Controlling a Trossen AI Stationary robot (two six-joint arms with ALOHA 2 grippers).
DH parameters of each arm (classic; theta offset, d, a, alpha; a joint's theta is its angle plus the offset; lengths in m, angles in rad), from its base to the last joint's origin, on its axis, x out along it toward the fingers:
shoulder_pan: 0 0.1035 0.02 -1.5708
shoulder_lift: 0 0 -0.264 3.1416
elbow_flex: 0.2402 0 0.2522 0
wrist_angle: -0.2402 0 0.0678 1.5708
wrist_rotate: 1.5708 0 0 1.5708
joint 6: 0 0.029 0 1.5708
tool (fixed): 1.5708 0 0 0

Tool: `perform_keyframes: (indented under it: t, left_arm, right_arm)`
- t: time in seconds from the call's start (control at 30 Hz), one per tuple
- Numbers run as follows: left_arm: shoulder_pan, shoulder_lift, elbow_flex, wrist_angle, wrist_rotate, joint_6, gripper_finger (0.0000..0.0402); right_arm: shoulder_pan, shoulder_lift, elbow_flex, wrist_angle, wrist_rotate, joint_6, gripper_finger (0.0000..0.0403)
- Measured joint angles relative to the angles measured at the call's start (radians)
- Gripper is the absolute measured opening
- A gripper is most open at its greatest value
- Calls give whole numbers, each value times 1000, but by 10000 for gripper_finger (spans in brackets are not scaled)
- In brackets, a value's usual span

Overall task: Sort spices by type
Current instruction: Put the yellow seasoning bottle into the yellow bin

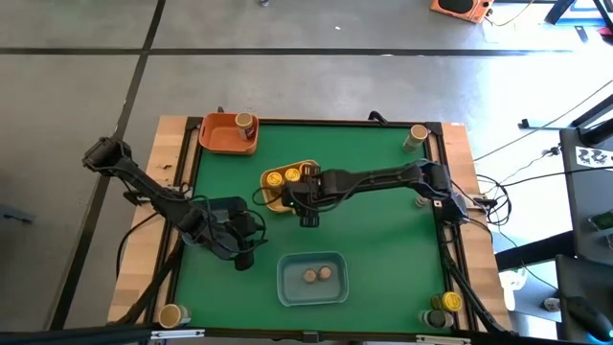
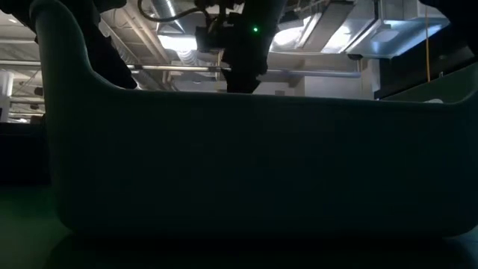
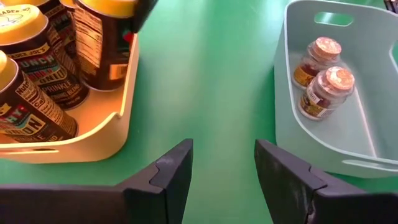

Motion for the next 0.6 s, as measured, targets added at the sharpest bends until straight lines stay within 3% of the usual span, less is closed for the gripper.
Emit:
perform_keyframes:
  t: [0.3,0.6]
  left_arm:
    - [0,0,0,3,0,0,169]
    - [0,0,0,3,0,0,169]
  right_arm:
    - [-7,34,0,22,-10,-8,245]
    - [-4,42,1,17,-45,-9,315]
